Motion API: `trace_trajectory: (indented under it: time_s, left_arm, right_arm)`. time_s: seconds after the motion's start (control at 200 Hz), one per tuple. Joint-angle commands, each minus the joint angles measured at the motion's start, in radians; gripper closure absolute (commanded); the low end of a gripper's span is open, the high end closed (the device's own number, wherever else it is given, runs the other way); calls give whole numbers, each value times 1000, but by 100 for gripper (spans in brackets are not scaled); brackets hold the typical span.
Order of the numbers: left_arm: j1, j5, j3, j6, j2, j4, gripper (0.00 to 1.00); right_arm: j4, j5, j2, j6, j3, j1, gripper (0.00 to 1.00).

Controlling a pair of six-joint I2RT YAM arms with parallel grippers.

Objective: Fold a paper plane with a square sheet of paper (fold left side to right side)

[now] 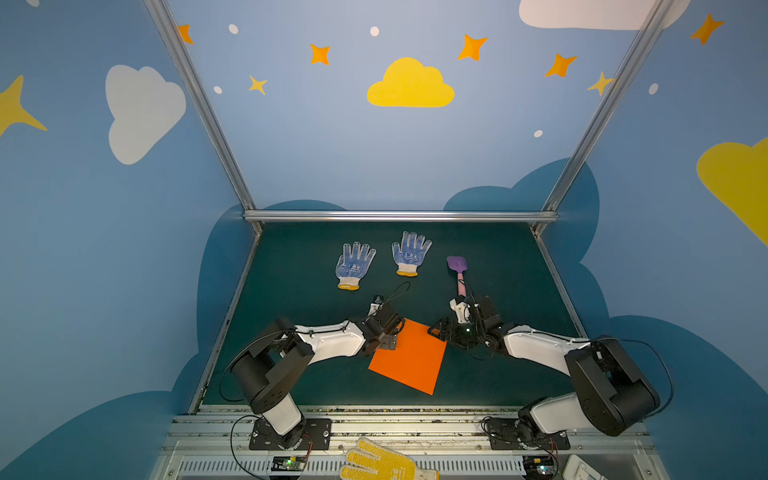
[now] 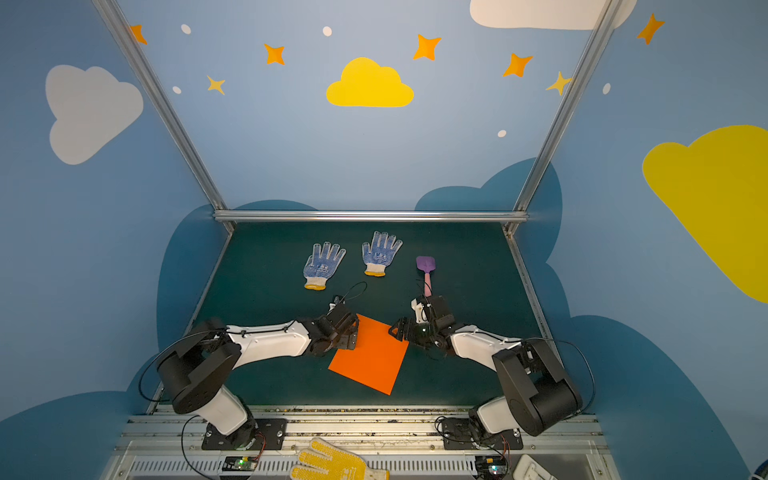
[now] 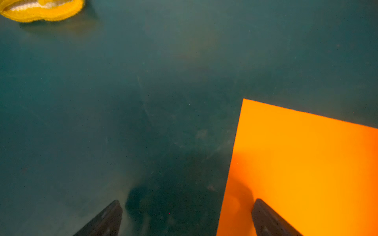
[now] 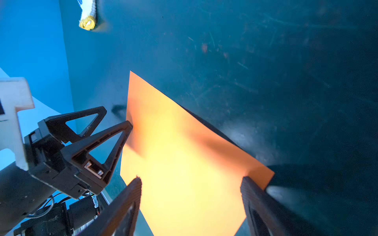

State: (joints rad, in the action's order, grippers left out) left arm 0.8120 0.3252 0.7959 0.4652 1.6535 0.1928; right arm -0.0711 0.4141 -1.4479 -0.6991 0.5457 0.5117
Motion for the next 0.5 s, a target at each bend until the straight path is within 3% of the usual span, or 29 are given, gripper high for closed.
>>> trace_trajectory:
  time_s: [0.0, 0.265, 0.496]
  left_arm:
    - [2, -11, -43, 3, 61, 42, 0]
    - [4, 0, -52, 16, 64, 49, 0]
    - [7, -1, -51, 16, 76, 44, 0]
  right_arm:
    - [70, -21, -20, -5, -33, 14, 20]
    - [227, -101, 144, 16, -71, -9, 18]
    - [179, 13, 130, 3, -129, 0, 18]
